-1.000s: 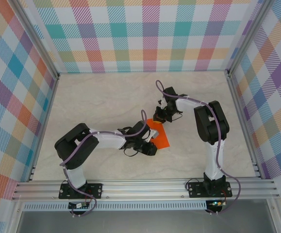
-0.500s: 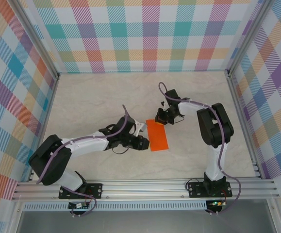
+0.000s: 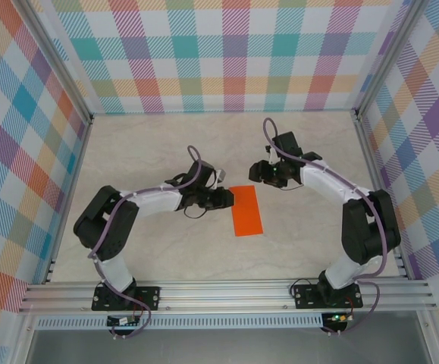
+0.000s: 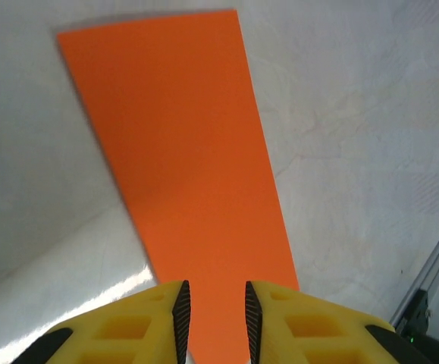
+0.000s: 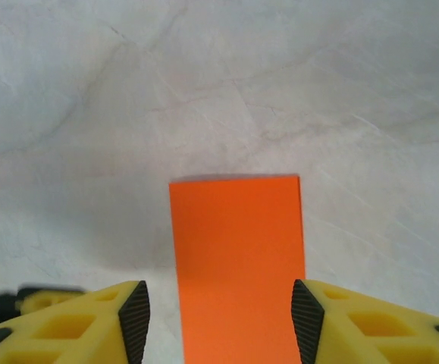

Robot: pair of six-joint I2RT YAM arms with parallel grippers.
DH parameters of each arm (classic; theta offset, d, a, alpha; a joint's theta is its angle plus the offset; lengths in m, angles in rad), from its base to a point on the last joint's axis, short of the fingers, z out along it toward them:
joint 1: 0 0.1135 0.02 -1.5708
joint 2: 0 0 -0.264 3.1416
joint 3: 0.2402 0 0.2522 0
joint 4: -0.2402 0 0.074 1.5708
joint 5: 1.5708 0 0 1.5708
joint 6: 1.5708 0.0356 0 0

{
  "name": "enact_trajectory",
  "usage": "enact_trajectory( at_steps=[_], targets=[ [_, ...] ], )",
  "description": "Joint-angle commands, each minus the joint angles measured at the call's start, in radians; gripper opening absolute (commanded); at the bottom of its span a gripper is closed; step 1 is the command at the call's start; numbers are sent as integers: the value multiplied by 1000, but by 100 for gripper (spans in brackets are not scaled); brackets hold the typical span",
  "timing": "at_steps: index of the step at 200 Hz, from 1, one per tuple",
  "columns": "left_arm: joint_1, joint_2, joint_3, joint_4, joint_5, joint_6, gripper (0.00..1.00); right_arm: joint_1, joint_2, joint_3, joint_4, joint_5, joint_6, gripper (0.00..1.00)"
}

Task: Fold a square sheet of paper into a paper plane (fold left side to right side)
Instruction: Fold the triangle a second time at the center of the table.

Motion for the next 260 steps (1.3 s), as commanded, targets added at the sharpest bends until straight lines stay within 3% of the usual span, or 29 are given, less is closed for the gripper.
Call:
enact_trajectory(
  at_steps=[1, 32, 64, 184, 234, 260],
  targets=[
    [20, 83, 90, 8, -20, -24, 27, -4, -19, -80, -47, -23, -38, 59],
    [40, 187, 186, -27, -60, -18, 25, -7, -41, -143, -21, -95, -26, 69],
    [45, 248, 235, -53, -79, -4, 25, -13, -18, -163, -21, -164, -13, 72],
    [48, 312, 291, -93, -90, 36, 23, -69, 67, -190, 2, -341, 54, 65],
    [43, 315, 292, -99, -81, 47, 22, -65, 82, -195, -20, -323, 49, 62],
    [30, 301, 300, -155, -134, 82, 22, -67, 75, -194, -36, -288, 47, 62]
  ],
)
